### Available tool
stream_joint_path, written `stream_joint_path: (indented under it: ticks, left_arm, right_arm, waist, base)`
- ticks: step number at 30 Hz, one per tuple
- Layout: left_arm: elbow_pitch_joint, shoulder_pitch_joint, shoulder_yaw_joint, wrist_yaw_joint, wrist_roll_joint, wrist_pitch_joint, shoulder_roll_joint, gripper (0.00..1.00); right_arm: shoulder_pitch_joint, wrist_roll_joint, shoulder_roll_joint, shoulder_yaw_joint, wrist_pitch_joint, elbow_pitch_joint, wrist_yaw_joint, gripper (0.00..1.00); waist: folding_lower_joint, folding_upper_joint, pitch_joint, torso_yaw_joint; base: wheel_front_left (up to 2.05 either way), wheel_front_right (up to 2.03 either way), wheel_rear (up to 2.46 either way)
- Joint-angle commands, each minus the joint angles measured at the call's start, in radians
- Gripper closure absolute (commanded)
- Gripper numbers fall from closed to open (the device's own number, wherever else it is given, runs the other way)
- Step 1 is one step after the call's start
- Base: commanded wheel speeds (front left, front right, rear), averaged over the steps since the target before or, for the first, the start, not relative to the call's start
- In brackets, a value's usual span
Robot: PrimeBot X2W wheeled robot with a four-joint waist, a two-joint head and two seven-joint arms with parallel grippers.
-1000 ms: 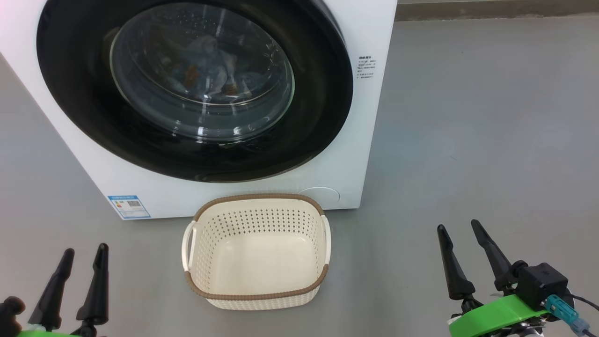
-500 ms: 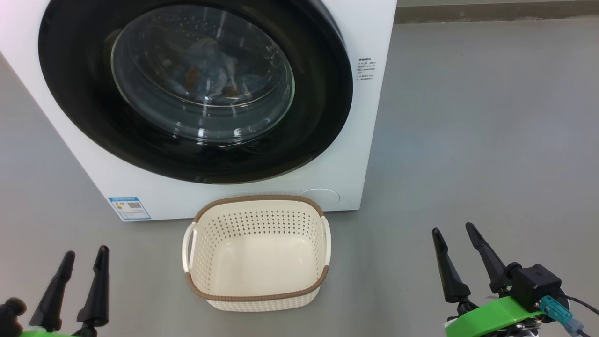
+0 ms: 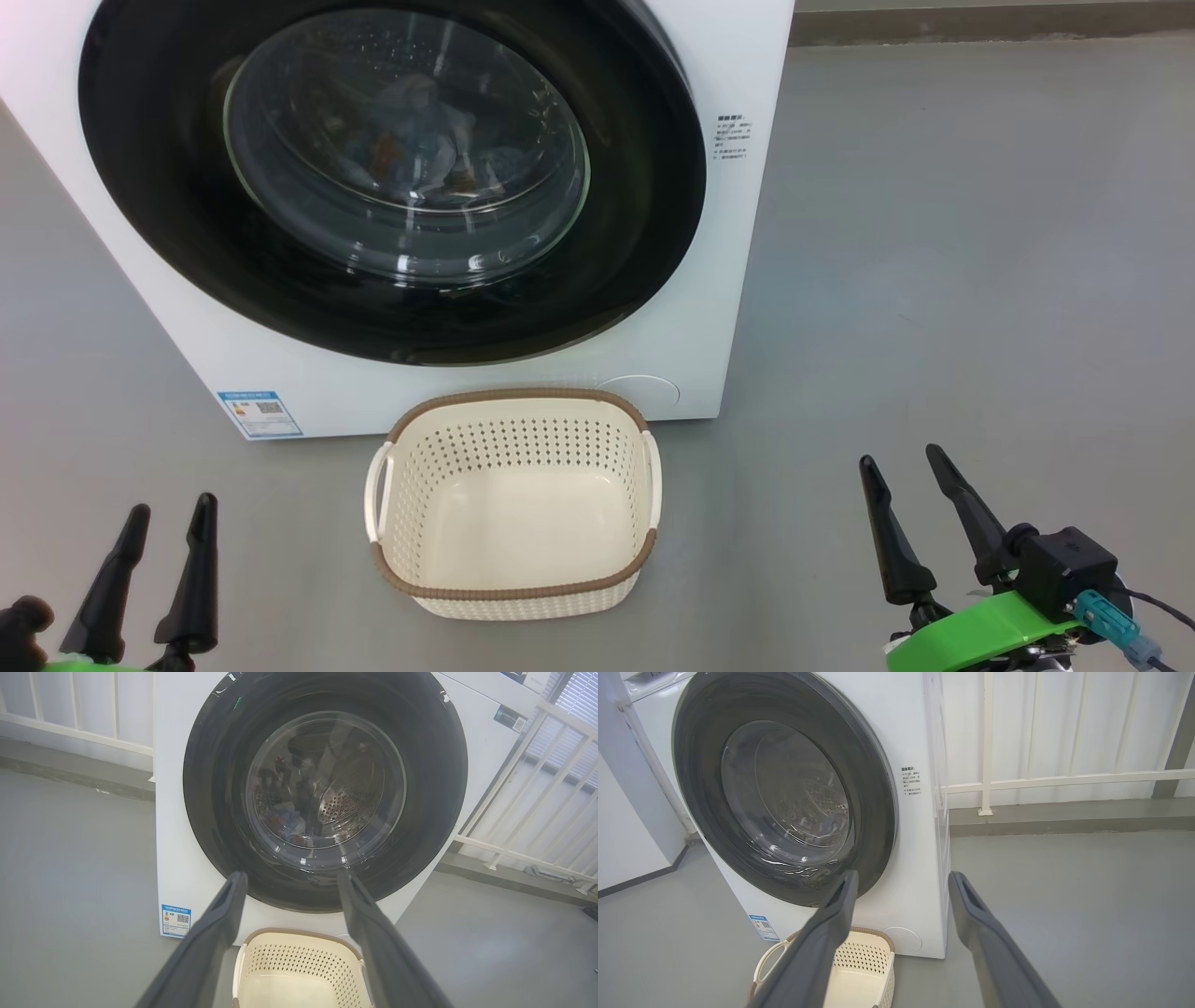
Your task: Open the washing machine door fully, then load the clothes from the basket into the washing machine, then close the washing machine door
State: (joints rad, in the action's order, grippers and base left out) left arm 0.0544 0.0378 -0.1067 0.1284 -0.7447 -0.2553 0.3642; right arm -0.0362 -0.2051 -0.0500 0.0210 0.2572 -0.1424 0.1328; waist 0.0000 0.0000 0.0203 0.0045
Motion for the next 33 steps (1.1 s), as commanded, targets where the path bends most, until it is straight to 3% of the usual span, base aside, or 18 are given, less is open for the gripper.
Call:
stream_joint_path:
  ticks: [1,12,13,17,24,33]
  left_arm:
    - [-0.017,-0.026,0.04,0.002,-0.001,-0.006,0.027,0.0]
    - [-0.017,-0.022,0.036,0.002,-0.016,-0.006,0.034,0.0]
    - [0.0,0.004,-0.005,0.0,-0.015,0.0,0.001,1.0]
    - [0.041,0.015,-0.026,-0.001,-0.019,0.001,-0.046,1.0]
    - [0.047,0.008,-0.014,-0.001,-0.068,0.02,-0.059,1.0]
    - [0.061,-0.005,0.001,0.0,-0.131,0.045,-0.077,1.0]
  right_arm:
    - [-0.012,0.005,0.0,0.03,0.005,0.021,-0.002,0.0]
    - [-0.015,0.005,0.0,0.032,0.005,0.023,-0.002,0.0]
    - [0.0,-0.001,0.0,0.003,0.0,0.0,0.0,1.0]
    - [0.016,-0.004,0.001,0.003,-0.001,-0.049,0.0,1.0]
    - [0.015,-0.088,-0.004,0.002,-0.016,-0.048,0.0,1.0]
    - [0.006,-0.195,-0.009,-0.001,-0.037,-0.054,0.0,1.0]
  waist:
    - [0.0,0.0,0.001,0.0]
    - [0.0,0.0,0.008,-0.002]
    - [0.0,0.0,0.008,-0.002]
    - [0.0,0.0,0.008,-0.002]
    - [0.0022,0.0,0.004,-0.002]
    - [0.0,0.0,0.004,-0.002]
  base:
    - [0.0,0.0,0.0]
    - [0.0,0.0,0.0]
    - [0.0,0.0,0.0]
    - [0.0,0.0,0.0]
    - [0.0,0.0,0.0]
    - [0.0,0.0,0.0]
